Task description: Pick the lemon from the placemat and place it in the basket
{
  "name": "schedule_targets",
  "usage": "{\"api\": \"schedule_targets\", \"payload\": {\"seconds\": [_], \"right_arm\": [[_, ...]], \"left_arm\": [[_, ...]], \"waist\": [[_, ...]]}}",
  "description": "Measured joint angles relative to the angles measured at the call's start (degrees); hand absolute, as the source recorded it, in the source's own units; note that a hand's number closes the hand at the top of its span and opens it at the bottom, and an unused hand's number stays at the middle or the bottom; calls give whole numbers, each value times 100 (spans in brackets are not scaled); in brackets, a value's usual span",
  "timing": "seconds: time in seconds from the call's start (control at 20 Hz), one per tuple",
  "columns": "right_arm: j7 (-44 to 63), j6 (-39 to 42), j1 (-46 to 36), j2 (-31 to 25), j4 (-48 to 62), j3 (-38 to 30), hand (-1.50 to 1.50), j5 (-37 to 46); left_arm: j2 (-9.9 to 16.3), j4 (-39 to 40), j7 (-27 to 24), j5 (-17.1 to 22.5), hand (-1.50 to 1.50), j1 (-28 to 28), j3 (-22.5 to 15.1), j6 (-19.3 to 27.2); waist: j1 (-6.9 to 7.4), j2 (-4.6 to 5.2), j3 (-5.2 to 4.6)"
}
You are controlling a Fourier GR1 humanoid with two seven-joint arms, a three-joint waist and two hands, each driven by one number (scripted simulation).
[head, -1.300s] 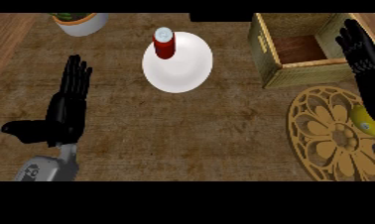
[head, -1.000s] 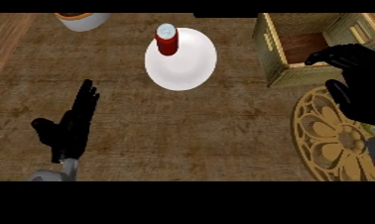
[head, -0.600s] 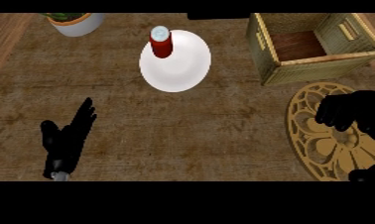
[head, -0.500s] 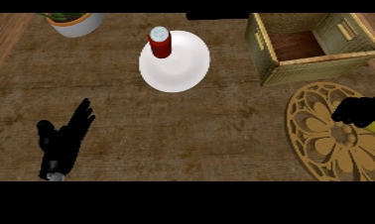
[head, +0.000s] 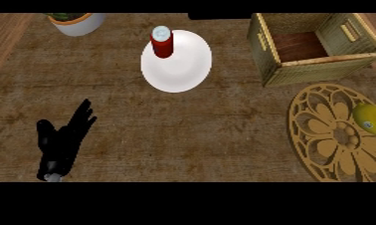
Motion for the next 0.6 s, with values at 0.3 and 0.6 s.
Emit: {"api": "schedule_targets", "payload": {"seconds": [0.3,0.6], "right_arm": [[-287,121,-67,-1188,637,-478,-150,675],[-597,58,207,-2056,736,-225,-150,1341]], "left_arm": [[-11,-31,128,3,0,-94,-33,-69],[0,-62,235,0,0,-147,-39,-95]], "waist": [[114,36,0],[191,66,5]]}}
